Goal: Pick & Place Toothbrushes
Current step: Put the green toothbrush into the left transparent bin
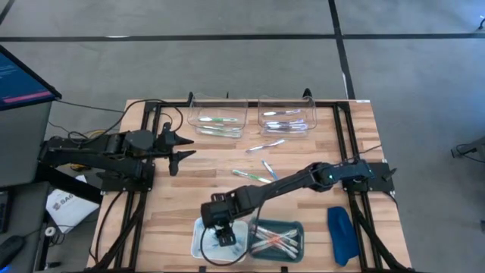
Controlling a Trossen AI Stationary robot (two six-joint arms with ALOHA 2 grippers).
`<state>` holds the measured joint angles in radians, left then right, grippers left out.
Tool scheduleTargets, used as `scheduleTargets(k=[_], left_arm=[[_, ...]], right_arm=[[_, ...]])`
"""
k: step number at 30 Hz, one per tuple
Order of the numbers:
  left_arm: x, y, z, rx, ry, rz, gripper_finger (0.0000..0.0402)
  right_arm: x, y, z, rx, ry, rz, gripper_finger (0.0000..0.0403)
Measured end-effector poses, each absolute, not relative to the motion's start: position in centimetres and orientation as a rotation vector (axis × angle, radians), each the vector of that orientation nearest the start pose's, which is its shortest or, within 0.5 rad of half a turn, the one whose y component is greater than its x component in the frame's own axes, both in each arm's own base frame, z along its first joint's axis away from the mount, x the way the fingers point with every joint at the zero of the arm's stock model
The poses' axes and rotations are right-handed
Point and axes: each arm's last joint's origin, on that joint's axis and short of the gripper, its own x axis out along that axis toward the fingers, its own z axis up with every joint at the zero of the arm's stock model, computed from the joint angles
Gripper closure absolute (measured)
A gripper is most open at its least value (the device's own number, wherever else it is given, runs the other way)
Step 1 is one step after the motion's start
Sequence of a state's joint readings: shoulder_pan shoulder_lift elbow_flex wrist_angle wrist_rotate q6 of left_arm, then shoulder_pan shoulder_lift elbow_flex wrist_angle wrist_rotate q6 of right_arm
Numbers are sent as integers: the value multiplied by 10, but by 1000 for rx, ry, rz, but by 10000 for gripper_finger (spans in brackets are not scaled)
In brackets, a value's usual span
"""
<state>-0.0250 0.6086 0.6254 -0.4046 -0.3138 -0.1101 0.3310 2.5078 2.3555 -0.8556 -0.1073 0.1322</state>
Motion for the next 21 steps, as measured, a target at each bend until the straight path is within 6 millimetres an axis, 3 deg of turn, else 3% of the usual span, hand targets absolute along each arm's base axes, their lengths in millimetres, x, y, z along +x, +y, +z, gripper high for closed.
scheduleTargets(k=[8,12,21], left_arm=[[136,6,283,-42,367,305,234],[136,6,283,-42,367,305,234],[136,6,282,-42,368,305,234]], right_arm=[[499,177,227,-19,977,360,159],[496,170,240,63,979,311,159],[456,156,266,-3,1239,266,159]])
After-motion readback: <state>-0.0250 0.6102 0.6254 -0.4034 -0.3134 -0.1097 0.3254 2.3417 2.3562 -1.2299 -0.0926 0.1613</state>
